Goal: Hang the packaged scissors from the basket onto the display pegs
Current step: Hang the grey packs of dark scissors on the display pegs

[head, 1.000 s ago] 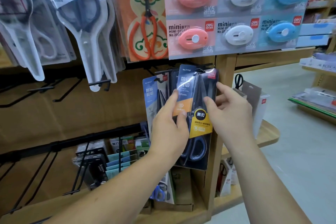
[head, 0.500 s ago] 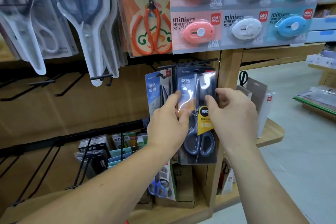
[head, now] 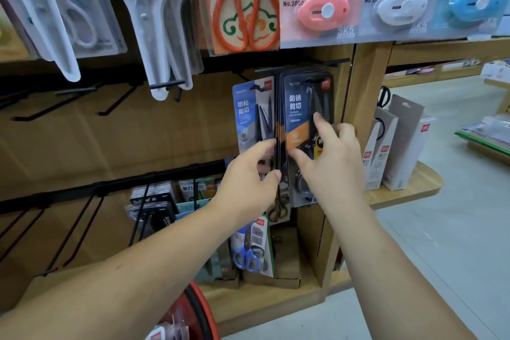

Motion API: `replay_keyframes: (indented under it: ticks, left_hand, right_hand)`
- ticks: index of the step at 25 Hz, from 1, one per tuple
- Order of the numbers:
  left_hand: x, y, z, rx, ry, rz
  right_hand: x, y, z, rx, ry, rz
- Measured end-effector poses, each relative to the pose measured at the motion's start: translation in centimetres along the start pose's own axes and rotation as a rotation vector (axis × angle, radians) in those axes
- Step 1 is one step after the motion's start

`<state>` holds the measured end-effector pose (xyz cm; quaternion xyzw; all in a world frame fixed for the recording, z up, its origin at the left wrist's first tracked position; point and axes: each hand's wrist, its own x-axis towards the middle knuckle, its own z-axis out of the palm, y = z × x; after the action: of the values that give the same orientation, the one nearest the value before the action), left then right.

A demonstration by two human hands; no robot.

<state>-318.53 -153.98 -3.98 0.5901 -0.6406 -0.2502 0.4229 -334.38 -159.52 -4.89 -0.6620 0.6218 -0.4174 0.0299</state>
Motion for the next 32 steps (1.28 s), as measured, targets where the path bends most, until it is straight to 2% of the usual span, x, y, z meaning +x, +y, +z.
replay_keyframes:
  ticks: [4,8,10,12,14,17,19,21,22,24,26,28,32]
  left_hand:
    - [-3.4,-0.3,-2.5,-0.036,0.0,-0.02]
    - [-10.1,-1.5,-7.4,-0.016,-0.044,-0.04]
    - [-14.2,-3.1,-10.6,0.024,-0.052,-0.063]
    - [-17.9,-4.6,-13.5,0.079,-0.059,-0.092]
    - [-21.1,-6.3,-16.3,0.125,-0.074,-0.129]
    - [-25.3,-9.7,-19.7,0.155,-0.073,-0.203]
    - [-28.1,-12.2,-21.4,0.208,-0.068,-0.238]
    - [-30.8,-14.9,-23.0,0.37,-0.054,-0.252]
    - [-32.0,-16.1,-23.8,0.468,-0.071,-0.302]
    - [-33.7,-17.5,-24.9,0.619,-0.207,-0.575]
    - [-34.6,-18.3,-25.4,0.584,-0.331,-0.815]
    - [-35.1,-18.1,-25.3,0.526,-0.365,-0.874]
    - [-36.1,-16.5,-24.9,0.436,-0.365,-0.811]
  right_hand:
    - [-1.3,-1.0,0.6,-0.065,0.069,-0.046]
    - [-4.3,-5.6,-1.3,-0.104,0.059,-0.244]
    - [-7.9,-9.4,-1.6,-0.098,-0.069,-0.353]
    - [-12.1,-13.0,-1.4,-0.102,-0.267,-0.457]
    - [-15.6,-15.7,-0.8,-0.105,-0.439,-0.49]
    - [-19.0,-18.1,0.8,-0.117,-0.647,-0.48]
    - [-20.4,-19.2,2.3,-0.081,-0.886,-0.431]
    - [-22.2,-19.5,4.3,0.012,-1.095,-0.39]
    - [-23.1,-19.4,5.4,0.052,-1.137,-0.385]
    - [-24.7,-19.4,7.5,0.12,-1.142,-0.363]
    - [-25.8,-20.1,9.4,0.149,-1.094,-0.343]
    - [-26.8,-20.8,10.9,0.106,-1.027,-0.36]
    - [-28.5,-21.2,12.6,0.02,-0.992,-0.467]
